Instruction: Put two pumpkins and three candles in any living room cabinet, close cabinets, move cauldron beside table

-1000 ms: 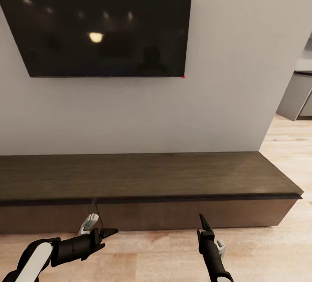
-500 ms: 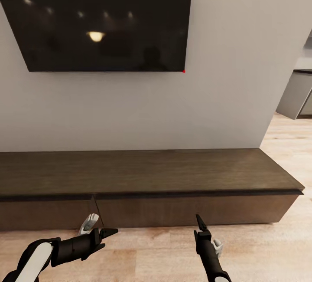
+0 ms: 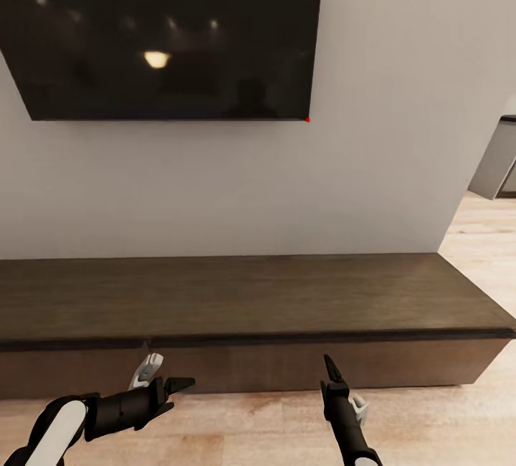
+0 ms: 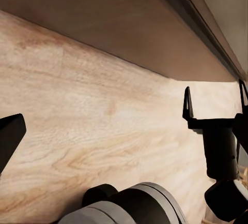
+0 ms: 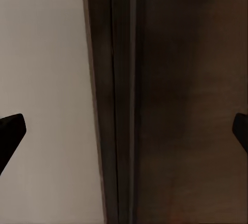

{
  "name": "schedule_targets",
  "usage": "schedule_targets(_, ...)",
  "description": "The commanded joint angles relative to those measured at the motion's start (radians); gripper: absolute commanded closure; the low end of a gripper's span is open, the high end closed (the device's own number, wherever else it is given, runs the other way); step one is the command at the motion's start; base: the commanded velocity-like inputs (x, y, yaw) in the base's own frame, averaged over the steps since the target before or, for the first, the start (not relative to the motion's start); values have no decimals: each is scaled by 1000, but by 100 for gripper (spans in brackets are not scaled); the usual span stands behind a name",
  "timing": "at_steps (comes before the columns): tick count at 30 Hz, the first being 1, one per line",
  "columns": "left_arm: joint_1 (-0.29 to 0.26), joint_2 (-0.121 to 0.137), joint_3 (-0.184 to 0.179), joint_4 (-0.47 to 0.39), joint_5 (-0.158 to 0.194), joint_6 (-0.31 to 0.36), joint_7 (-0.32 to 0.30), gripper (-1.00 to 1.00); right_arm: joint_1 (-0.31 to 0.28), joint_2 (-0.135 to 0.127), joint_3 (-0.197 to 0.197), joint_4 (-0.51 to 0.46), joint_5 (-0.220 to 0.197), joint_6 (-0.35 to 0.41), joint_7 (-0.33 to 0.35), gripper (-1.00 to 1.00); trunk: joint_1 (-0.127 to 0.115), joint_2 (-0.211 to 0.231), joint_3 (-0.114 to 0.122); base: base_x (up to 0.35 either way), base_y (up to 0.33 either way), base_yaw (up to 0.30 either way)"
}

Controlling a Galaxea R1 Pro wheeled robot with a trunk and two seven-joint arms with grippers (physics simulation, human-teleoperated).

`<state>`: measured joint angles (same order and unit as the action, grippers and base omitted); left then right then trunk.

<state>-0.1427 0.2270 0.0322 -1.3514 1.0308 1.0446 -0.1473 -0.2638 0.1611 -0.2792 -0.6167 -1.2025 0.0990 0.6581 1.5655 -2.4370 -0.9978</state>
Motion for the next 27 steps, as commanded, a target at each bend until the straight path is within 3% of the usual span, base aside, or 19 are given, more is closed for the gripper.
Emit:
schedule_targets(1, 0, 0, 0, 0, 0, 0, 0, -100, 0, 0, 0, 0, 0, 0, 0, -100, 0, 0, 0, 306, 0, 0)
schedule_targets(13, 0, 0, 1, 0, 0, 0, 0, -100, -1, 0, 1, 0, -2, 1, -2, -100, 0, 0, 0, 88, 0, 0)
schedule_targets(22, 0, 0, 2, 0, 0, 0, 0, -100, 0, 1, 3, 0, 0, 1, -2, -100, 35, -63, -28, 1, 0, 0)
schedule_targets(27, 0, 0, 1, 0, 0, 0, 0, -100, 0, 1, 3, 0, 0, 1, -2, -100, 36, -64, -44, 0, 0, 0)
